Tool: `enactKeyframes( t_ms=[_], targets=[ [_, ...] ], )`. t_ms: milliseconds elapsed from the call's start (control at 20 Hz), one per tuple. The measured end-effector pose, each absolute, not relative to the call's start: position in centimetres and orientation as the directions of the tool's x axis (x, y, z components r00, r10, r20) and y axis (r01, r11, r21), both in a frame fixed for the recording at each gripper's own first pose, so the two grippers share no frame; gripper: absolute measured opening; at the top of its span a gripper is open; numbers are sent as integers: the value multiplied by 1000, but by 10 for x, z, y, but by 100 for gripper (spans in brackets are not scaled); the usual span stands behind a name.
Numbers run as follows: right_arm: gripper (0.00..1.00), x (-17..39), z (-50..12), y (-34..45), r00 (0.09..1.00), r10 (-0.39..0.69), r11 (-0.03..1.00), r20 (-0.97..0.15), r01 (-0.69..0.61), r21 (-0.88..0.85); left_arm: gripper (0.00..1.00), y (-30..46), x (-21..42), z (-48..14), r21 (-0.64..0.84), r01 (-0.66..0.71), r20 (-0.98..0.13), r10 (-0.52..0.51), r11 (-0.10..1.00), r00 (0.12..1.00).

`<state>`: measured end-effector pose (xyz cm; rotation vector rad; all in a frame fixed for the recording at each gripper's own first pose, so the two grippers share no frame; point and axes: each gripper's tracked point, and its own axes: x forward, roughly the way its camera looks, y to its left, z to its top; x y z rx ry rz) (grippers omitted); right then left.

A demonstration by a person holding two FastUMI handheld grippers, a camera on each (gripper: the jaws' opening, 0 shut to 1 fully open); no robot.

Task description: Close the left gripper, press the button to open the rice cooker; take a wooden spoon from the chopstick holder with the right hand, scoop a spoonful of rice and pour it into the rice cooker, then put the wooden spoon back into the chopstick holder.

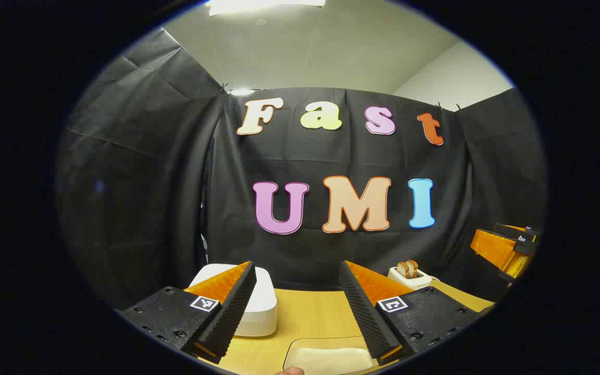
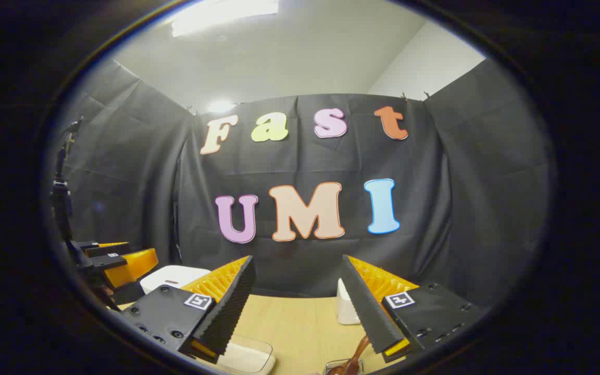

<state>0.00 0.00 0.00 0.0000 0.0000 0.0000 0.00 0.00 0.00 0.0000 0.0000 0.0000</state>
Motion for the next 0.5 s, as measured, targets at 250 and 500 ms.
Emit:
enactKeyframes(
  t_ms=[250,500],
  targets=[
    [100,3,-3,1,1000,6,1000,0,-6,-11,92,6,-1,-3,11,-23,-8,24,1000,1000],
    [100,9,-10,6,1000,22,1000,-22,-22,-11,92,19,2,-8,22,-52,-28,52,998,998]
  ],
)
